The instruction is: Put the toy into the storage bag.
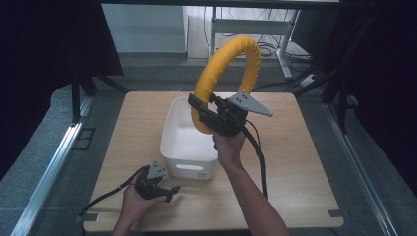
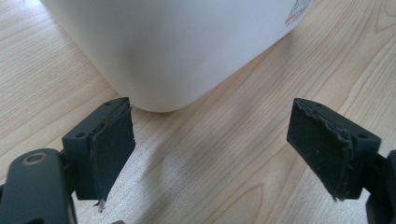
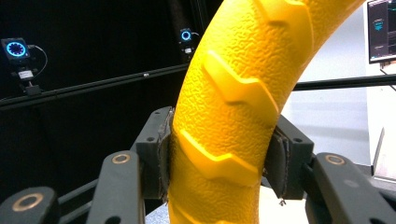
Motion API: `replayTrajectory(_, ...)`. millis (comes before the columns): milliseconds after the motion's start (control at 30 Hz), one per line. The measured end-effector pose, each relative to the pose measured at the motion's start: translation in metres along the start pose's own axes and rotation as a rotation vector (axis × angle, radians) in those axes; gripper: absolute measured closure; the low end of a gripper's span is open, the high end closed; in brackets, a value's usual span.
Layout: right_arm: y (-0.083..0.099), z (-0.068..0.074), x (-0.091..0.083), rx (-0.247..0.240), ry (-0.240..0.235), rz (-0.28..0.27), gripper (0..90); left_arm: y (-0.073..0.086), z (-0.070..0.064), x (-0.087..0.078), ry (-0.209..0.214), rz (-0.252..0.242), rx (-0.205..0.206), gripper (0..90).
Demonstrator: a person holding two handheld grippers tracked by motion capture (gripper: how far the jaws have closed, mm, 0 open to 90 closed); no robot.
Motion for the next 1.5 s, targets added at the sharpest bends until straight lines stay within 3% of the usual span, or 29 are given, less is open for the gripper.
replayTrajectory(233, 0.005, 0.006, 0.009, 0.001, 0.001, -0.003, 49.1, 0.0, -0.001, 0.001, 0.005, -0.001, -0.007, 15.2)
replayTrajectory(667, 0.02, 0.023, 0.021, 0.002, -0.043, 0.032, 49.1, 0.0, -0.001, 0.0, 0.005, -0.001, -0.005, 15.2)
replayTrajectory(1500, 0.035, 0.042, 0.031, 0.015, -0.077, 0.04, 49.1, 0.0, -0.001, 0.0, 0.007, 0.001, -0.003, 15.2)
Point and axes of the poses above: each handheld gripper's, and its own axes: x roughly forward along the jaws, y roughly out of its underside, z roughly to its left, the point moved 1 cm from there along x, roughly forward along the jaws, and after that the axes turned 4 degrees about -z, right-handed, at the moved point
